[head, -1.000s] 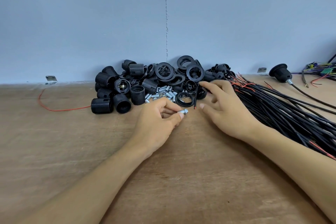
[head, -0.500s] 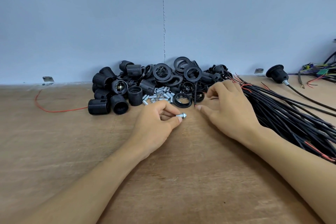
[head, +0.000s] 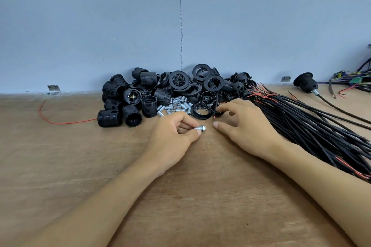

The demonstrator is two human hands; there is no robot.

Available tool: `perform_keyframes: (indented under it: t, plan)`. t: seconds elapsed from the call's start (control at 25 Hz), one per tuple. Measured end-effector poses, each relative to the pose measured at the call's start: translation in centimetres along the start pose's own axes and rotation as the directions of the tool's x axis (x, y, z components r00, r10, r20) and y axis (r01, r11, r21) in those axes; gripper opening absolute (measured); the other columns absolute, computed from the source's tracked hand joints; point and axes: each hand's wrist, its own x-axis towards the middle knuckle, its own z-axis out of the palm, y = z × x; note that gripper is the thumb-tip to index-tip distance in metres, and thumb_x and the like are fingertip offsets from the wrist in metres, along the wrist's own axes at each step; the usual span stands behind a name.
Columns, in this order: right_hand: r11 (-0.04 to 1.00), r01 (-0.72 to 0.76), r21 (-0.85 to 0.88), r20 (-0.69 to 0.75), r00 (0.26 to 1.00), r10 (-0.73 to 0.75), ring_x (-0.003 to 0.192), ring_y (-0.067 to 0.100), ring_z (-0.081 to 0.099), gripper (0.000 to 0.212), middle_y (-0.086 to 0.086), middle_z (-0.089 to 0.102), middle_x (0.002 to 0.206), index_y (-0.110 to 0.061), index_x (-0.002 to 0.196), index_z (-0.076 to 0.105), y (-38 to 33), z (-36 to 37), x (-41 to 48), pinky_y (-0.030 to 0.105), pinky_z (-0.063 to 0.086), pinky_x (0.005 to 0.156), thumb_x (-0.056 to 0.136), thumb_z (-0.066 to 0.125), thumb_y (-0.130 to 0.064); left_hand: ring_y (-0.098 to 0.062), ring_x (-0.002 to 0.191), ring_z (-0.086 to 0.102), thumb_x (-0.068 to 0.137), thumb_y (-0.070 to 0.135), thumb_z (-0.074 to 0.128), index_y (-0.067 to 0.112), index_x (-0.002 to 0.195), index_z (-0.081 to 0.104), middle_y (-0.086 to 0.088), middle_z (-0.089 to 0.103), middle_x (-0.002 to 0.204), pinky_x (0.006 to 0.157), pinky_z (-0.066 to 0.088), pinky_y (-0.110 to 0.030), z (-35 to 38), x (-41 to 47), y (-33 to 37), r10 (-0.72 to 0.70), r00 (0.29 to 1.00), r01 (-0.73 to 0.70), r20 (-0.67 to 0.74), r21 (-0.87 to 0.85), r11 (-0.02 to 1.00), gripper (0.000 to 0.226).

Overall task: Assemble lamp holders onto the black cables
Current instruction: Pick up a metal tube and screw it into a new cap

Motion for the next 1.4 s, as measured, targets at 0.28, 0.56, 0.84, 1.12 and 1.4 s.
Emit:
perform_keyframes:
  t: [0.28,0.56,0.84,1.12,1.4]
  plan:
    - [0.894,-0.167,0.417,-0.111,0.966,0.232,0.082,0.000,0.060,0.034,-0.008,0.064,0.094,-0.025,0.120,0.065,0.4,-0.3,0.6,0.012,0.049,0.083,0.090,0.070,-0.010,0.000,0.074,0.068,0.084,0.009,0.081,0.024,0.084,0.074,0.012,0.075,0.080,0.068,0.052,-0.013,0.0,0.0,0.1,-0.003,1.000,0.003,0.015,0.000,1.000,0.016]
    - [0.446,-0.236,0.863,0.092,0.943,0.321,0.071,0.012,0.066,0.031,-0.007,0.066,0.077,-0.018,0.125,0.061,-0.1,-0.7,1.1,0.035,0.056,0.072,0.097,0.061,-0.005,0.001,0.073,0.068,0.085,0.009,0.080,0.026,0.083,0.073,0.014,0.074,0.078,0.066,0.052,-0.012,0.0,-0.1,0.1,-0.003,1.000,0.003,0.016,0.001,1.000,0.018]
    - [0.017,-0.423,0.906,0.405,0.878,0.254,0.050,0.013,0.053,0.012,0.003,0.063,0.070,-0.011,0.108,0.054,-0.9,-1.4,1.1,0.027,0.050,0.049,0.099,0.050,-0.005,-0.001,0.073,0.069,0.085,0.008,0.079,0.024,0.085,0.074,0.012,0.075,0.080,0.068,0.053,-0.014,0.0,-0.1,0.2,-0.009,1.000,0.009,0.016,-0.002,1.000,0.017]
    - [0.259,-0.548,0.795,0.513,0.836,0.193,0.047,0.012,0.048,0.029,0.005,0.056,0.073,0.001,0.119,0.065,-1.3,-1.7,0.6,0.027,0.048,0.048,0.092,0.056,-0.007,-0.005,0.066,0.070,0.089,0.011,0.076,0.025,0.093,0.075,0.010,0.076,0.079,0.064,0.054,-0.017,-0.1,0.0,0.2,-0.016,1.000,0.016,-0.005,-0.034,0.999,0.015]
    - [0.299,-0.435,0.849,0.422,0.900,0.108,0.060,0.012,0.057,0.015,0.004,0.064,0.074,-0.009,0.097,0.070,-1.6,-0.9,0.2,0.024,0.050,0.054,0.084,0.069,-0.015,-0.010,0.064,0.071,0.090,0.012,0.074,0.025,0.091,0.077,0.006,0.077,0.080,0.061,0.052,-0.017,-0.2,0.0,0.1,-0.004,1.000,0.003,-0.011,-0.086,0.996,0.013]
